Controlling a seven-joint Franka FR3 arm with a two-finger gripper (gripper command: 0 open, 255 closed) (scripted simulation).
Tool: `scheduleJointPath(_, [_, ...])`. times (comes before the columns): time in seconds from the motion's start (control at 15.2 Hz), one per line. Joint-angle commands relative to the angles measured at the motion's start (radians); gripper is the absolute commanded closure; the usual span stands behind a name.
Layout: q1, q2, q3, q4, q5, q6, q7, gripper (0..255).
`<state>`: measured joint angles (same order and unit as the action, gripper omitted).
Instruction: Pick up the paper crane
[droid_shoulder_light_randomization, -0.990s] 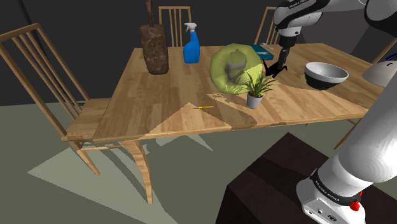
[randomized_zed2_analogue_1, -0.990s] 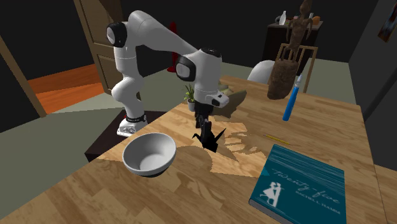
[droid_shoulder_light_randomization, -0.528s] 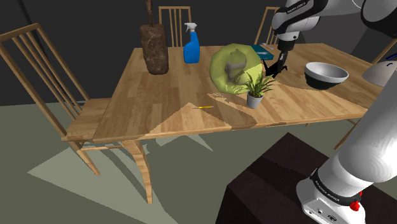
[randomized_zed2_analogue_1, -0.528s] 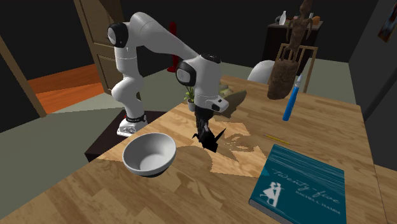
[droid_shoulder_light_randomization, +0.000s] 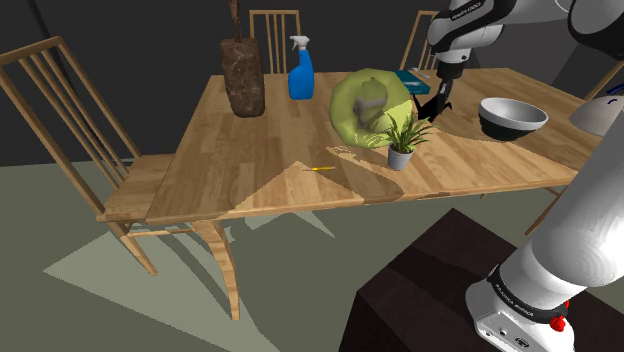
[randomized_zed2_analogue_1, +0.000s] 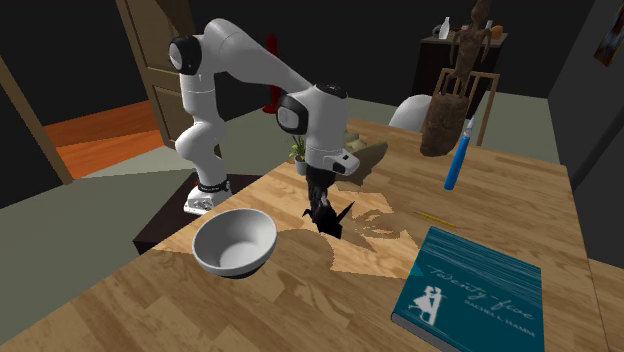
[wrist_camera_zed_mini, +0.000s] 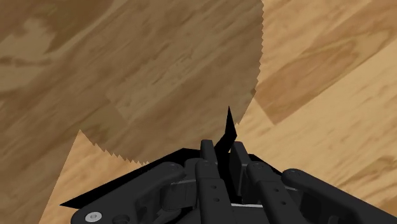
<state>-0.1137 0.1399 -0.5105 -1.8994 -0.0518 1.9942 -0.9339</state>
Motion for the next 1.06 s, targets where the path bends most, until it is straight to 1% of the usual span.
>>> scheduleJointPath(0.0, [0.001,-0.008,0.0,0.011,-0.004,-0.019,0.001,255])
scheduleJointPath(0.86, [0.005,-0.042,-0.001,0.15,-0.017,-0.187,-0.003,255])
scheduleJointPath(0.99, [0.005,-0.042,-0.001,0.152,-0.017,-0.189,-0.003,255])
